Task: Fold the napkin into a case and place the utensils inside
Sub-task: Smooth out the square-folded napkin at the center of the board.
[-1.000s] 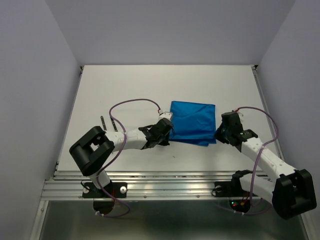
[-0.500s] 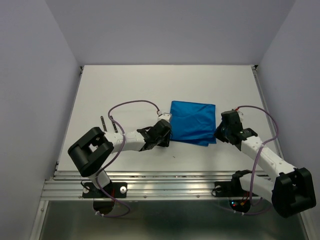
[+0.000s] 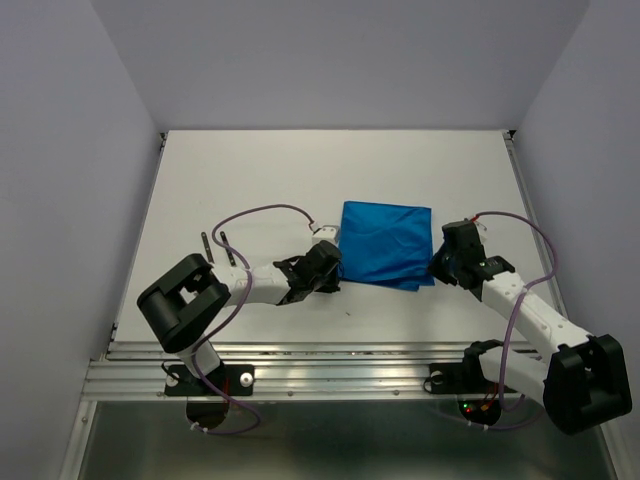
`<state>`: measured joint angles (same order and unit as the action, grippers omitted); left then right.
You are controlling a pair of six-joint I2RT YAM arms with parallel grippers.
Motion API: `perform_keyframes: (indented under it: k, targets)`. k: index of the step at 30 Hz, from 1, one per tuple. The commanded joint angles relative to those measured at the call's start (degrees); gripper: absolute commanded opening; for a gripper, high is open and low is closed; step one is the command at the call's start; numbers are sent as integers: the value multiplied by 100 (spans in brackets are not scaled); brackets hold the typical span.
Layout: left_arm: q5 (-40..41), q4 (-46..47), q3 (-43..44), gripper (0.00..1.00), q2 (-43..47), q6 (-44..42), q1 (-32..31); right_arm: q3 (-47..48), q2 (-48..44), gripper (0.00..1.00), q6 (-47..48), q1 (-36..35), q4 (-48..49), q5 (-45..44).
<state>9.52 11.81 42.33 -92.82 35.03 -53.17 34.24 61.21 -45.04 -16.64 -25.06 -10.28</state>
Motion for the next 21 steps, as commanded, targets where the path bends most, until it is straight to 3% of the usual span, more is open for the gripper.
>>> perform_keyframes:
  k: [1,6,21]
  targets:
    - [261,251,-23,17,0,171,-9,109,-56,1,-32,-41,221,-44]
    - [427,129,118,0,-35,189,-1,39,-65,1,3,-41,212,18]
    - [894,-21,294,0,229,-22,140,206,-13,1,39,-41,247,53]
